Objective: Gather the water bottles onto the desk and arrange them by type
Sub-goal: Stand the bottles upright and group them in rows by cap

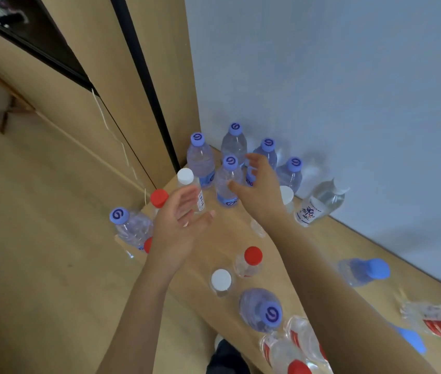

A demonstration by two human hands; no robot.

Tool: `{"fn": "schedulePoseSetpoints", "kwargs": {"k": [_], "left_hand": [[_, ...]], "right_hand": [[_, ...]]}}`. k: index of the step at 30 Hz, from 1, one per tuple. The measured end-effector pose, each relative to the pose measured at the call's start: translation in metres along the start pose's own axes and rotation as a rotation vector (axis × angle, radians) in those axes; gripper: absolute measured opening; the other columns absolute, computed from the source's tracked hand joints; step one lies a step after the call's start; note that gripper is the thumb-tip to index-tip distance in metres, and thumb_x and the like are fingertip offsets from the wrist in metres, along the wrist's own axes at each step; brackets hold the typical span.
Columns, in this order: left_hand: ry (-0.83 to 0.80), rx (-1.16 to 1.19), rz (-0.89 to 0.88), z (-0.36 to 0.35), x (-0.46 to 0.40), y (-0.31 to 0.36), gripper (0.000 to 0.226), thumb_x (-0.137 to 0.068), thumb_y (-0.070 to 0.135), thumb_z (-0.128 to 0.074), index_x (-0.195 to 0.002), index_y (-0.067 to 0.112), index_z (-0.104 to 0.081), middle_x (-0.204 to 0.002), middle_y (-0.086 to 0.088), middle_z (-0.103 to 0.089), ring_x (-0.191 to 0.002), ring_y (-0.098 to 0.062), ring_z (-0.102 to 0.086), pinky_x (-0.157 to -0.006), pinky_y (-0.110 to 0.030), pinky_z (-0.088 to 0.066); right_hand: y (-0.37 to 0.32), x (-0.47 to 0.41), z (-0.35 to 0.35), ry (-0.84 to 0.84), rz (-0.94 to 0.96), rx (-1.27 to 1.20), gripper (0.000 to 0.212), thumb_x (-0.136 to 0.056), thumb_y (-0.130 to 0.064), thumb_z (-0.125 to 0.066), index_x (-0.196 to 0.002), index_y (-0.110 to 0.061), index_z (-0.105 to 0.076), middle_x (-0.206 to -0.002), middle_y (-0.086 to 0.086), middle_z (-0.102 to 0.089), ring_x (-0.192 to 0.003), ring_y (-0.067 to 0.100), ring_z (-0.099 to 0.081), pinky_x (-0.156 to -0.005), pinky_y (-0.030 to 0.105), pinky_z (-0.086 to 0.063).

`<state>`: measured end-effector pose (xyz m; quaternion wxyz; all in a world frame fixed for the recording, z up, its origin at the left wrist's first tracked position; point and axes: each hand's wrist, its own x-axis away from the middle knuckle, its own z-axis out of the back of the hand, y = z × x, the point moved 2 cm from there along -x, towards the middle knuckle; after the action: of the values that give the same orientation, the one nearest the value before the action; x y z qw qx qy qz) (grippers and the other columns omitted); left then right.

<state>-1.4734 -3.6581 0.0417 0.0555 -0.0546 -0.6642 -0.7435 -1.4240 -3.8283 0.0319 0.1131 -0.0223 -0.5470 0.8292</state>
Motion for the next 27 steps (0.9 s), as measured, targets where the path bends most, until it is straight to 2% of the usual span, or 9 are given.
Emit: {"fn": "schedulePoseSetpoints", "kwargs": {"k": [4, 9, 12, 14, 15, 17, 22, 25, 27], "left_hand": [[-0.017, -0.026, 0.015, -0.001, -0.012, -0.006, 0.050, -0.079, 0.009, -0.080, -0.117, 0.034, -0.058, -0.121, 0.018, -0.062, -0.115, 0.005, -0.058, -0.096, -0.012, -0.047], [-0.025, -0.044, 0.027, -0.002, -0.018, -0.009, 0.051, -0.079, 0.011, -0.081, -0.123, 0.026, -0.060, -0.123, 0.015, -0.064, -0.115, 0.004, -0.059, -0.094, -0.011, -0.048], [-0.034, -0.042, 0.032, -0.001, -0.017, -0.009, 0.050, -0.081, 0.011, -0.080, -0.124, 0.025, -0.060, -0.124, 0.014, -0.063, -0.117, 0.004, -0.058, -0.098, -0.013, -0.047], [-0.036, -0.043, 0.039, 0.001, -0.015, -0.009, 0.049, -0.081, 0.008, -0.079, -0.124, 0.022, -0.060, -0.123, 0.015, -0.063, -0.116, 0.003, -0.059, -0.100, -0.015, -0.047], [-0.039, -0.043, 0.046, 0.002, -0.014, -0.010, 0.048, -0.081, 0.007, -0.079, -0.123, 0.022, -0.060, -0.122, 0.015, -0.064, -0.115, 0.004, -0.059, -0.101, -0.016, -0.047], [-0.045, -0.047, 0.060, 0.004, -0.011, -0.011, 0.047, -0.082, 0.007, -0.078, -0.122, 0.022, -0.060, -0.120, 0.017, -0.064, -0.114, 0.004, -0.059, -0.101, -0.018, -0.048], [-0.071, -0.066, 0.078, 0.009, -0.003, -0.012, 0.050, -0.081, 0.010, -0.079, -0.126, 0.020, -0.059, -0.125, 0.010, -0.063, -0.118, -0.003, -0.060, -0.101, -0.023, -0.047], [-0.070, -0.067, 0.072, 0.009, 0.000, -0.012, 0.053, -0.080, 0.008, -0.080, -0.126, 0.020, -0.058, -0.125, 0.009, -0.062, -0.117, -0.004, -0.060, -0.101, -0.022, -0.047], [-0.070, -0.062, 0.047, 0.006, 0.001, -0.010, 0.057, -0.077, 0.006, -0.082, -0.124, 0.025, -0.057, -0.124, 0.012, -0.061, -0.115, 0.000, -0.060, -0.097, -0.018, -0.048]], "right_hand": [[0.016, -0.024, -0.017, 0.003, -0.119, 0.030, 0.067, -0.084, -0.016, -0.071, -0.141, -0.014, -0.037, -0.139, 0.008, -0.044, -0.120, 0.017, -0.046, -0.093, 0.031, -0.038], [0.026, -0.047, -0.036, -0.011, -0.215, 0.021, 0.068, -0.081, -0.012, -0.075, -0.139, -0.005, -0.039, -0.136, 0.016, -0.047, -0.123, 0.029, -0.051, -0.102, 0.046, -0.044], [0.034, -0.051, -0.044, -0.061, -0.263, 0.032, 0.047, -0.084, -0.008, -0.073, -0.123, 0.001, -0.048, -0.123, 0.015, -0.055, -0.113, 0.028, -0.053, -0.098, 0.036, -0.045], [0.037, -0.049, -0.047, -0.086, -0.262, -0.003, 0.021, -0.088, -0.001, -0.067, -0.099, 0.000, -0.050, -0.098, 0.011, -0.055, -0.098, 0.027, -0.051, -0.082, 0.019, -0.044], [0.037, -0.046, -0.047, -0.092, -0.259, -0.025, 0.017, -0.090, 0.001, -0.065, -0.098, 0.001, -0.050, -0.094, 0.012, -0.054, -0.095, 0.029, -0.051, -0.074, 0.015, -0.041], [0.038, -0.041, -0.048, -0.042, -0.221, -0.065, 0.033, -0.088, 0.000, -0.068, -0.113, 0.009, -0.049, -0.102, 0.023, -0.057, -0.100, 0.036, -0.056, -0.064, 0.015, -0.040], [0.033, -0.036, -0.047, 0.003, -0.212, -0.092, 0.039, -0.079, -0.013, -0.080, -0.106, -0.011, -0.052, -0.089, -0.006, -0.056, -0.081, 0.009, -0.055, -0.059, 0.006, -0.040], [0.016, -0.026, -0.035, 0.023, -0.196, -0.167, 0.044, -0.074, -0.020, -0.084, -0.107, -0.018, -0.055, -0.090, -0.012, -0.060, -0.082, 0.002, -0.059, -0.068, 0.014, -0.045], [-0.002, -0.019, -0.021, 0.013, -0.176, -0.221, 0.046, -0.072, -0.023, -0.084, -0.110, -0.015, -0.059, -0.095, -0.007, -0.066, -0.088, 0.007, -0.064, -0.071, 0.021, -0.049]]}}
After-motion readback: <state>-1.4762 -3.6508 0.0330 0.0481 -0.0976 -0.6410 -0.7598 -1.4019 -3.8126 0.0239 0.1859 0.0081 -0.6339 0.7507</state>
